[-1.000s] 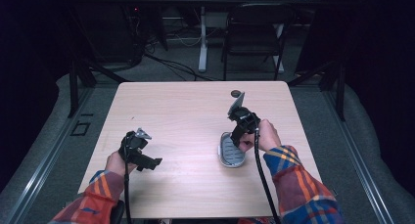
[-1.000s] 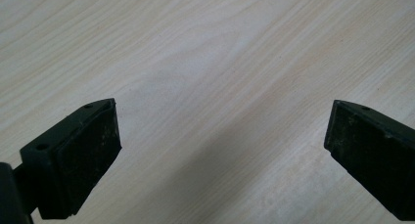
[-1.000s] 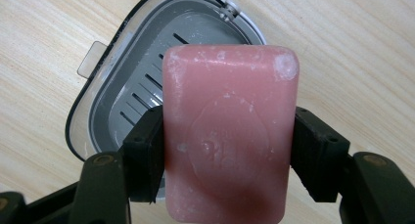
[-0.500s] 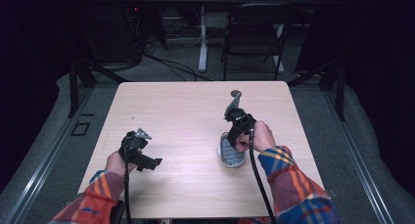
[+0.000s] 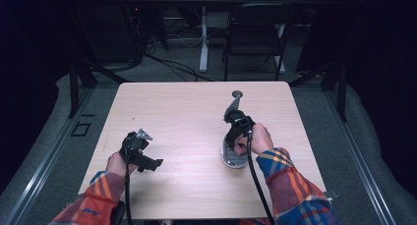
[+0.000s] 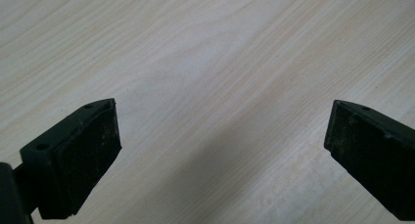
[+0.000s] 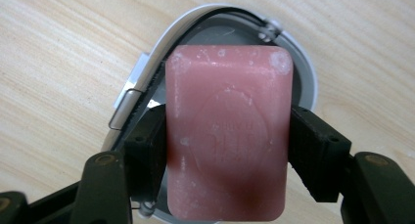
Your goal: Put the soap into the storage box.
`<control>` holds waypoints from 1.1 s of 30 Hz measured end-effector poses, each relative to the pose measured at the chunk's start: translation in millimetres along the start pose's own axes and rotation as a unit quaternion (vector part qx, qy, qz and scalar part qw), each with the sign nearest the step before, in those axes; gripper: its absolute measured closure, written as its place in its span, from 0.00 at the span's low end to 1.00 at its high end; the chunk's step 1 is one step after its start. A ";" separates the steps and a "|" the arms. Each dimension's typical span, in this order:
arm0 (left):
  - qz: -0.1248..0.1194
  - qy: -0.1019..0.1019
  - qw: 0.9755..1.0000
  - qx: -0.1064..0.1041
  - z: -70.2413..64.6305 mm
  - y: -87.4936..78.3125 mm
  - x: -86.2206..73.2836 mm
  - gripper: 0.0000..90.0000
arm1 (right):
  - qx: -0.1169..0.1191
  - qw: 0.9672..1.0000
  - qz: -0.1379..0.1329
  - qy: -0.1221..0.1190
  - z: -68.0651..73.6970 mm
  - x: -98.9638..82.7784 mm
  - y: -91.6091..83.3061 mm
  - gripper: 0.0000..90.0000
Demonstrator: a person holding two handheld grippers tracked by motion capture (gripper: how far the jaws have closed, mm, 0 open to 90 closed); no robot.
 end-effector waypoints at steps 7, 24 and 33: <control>0.000 0.001 1.000 -0.001 -0.4 0.0 0.2 0.00 | 0.006 1.000 0.009 0.000 0.6 -4.7 -2.5 0.40; 0.001 0.001 1.000 -0.001 -0.6 0.2 0.1 0.00 | 0.041 0.997 -0.045 -0.039 5.9 -9.3 -27.2 0.57; 0.000 0.001 1.000 -0.002 -0.8 0.2 0.3 0.00 | 0.034 0.995 -0.072 -0.063 1.7 -18.1 -41.2 0.55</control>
Point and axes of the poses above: each handheld gripper's, and its own axes: y roughly forward along the jaws, x roughly out of its top, z roughly to its left, the point moved 9 cm from there along y, roughly forward along the jaws, and after that the axes turned 3 degrees about z, right-handed, at the moved point
